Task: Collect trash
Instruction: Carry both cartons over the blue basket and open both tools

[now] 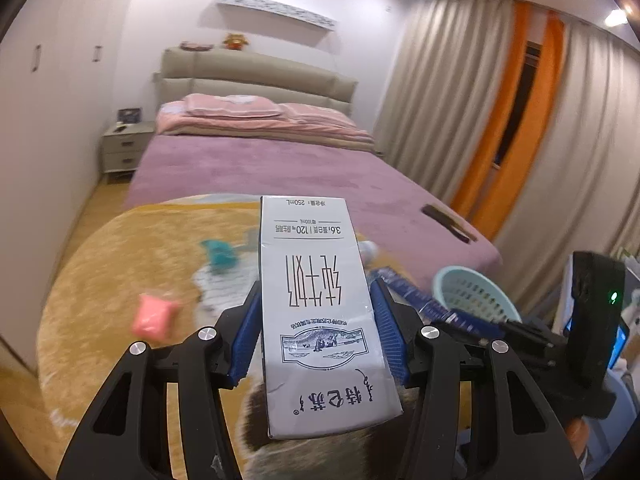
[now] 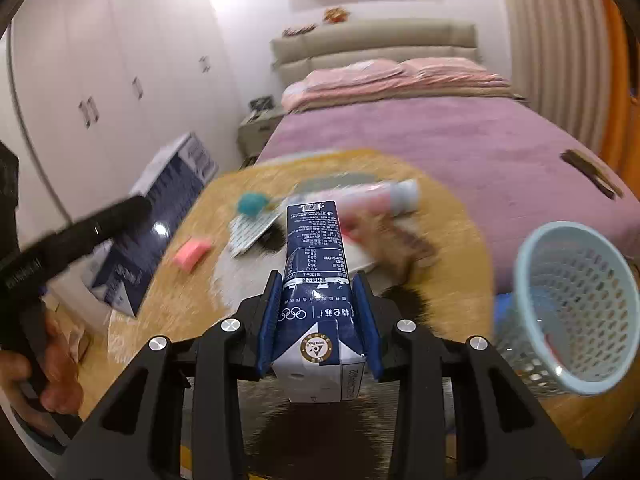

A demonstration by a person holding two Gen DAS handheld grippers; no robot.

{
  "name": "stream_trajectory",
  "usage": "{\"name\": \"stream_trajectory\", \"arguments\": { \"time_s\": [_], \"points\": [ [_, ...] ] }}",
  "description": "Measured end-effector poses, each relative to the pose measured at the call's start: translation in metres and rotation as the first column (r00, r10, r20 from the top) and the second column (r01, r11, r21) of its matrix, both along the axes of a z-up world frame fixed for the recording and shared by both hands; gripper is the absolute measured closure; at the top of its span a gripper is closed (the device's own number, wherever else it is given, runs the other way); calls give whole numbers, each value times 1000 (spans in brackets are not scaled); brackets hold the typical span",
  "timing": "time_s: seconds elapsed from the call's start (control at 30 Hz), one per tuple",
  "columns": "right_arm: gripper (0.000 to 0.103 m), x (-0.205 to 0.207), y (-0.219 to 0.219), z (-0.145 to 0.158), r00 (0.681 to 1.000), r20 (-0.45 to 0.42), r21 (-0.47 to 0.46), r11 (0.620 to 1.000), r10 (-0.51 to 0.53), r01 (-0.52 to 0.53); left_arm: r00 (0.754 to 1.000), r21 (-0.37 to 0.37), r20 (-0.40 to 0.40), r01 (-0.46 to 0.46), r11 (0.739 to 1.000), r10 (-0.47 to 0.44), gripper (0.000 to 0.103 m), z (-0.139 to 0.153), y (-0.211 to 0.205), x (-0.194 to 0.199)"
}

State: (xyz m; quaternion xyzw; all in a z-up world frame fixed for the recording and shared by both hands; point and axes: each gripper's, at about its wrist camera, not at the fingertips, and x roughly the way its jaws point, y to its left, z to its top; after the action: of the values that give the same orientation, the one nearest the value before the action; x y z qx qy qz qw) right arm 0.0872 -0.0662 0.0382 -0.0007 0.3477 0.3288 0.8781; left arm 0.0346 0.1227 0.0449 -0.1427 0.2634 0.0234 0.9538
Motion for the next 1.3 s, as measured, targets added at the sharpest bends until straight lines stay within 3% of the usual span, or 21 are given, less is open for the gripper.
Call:
{"name": "stream_trajectory", "arguments": {
  "time_s": [0.2,0.33,0.53,0.7,0.97,1.3],
  "points": [
    [70,20,-64,15,986,37,31,987,-161,160,992,-7,4,125,992,-125,52,0,-43,43],
    [70,36,-109,12,960,31,40,960,-280,279,974,-1,3,227,974,-227,52,-3,-86,77],
    [70,66,-174,-11,898,-35,42,897,-439,441,937,72,-22,350,934,-350,51,-14,-161,121],
    [70,88,-212,-36,845,-99,26,848,-525,530,901,30,-94,428,903,-424,51,-44,-208,165],
    [70,104,-241,-76,787,-182,-12,802,-590,598,869,1,-197,463,886,-454,51,-94,-246,210],
    [70,124,-243,-97,765,-229,-39,791,-602,611,850,-24,-251,472,881,-463,51,-115,-262,224]
  ]
}}
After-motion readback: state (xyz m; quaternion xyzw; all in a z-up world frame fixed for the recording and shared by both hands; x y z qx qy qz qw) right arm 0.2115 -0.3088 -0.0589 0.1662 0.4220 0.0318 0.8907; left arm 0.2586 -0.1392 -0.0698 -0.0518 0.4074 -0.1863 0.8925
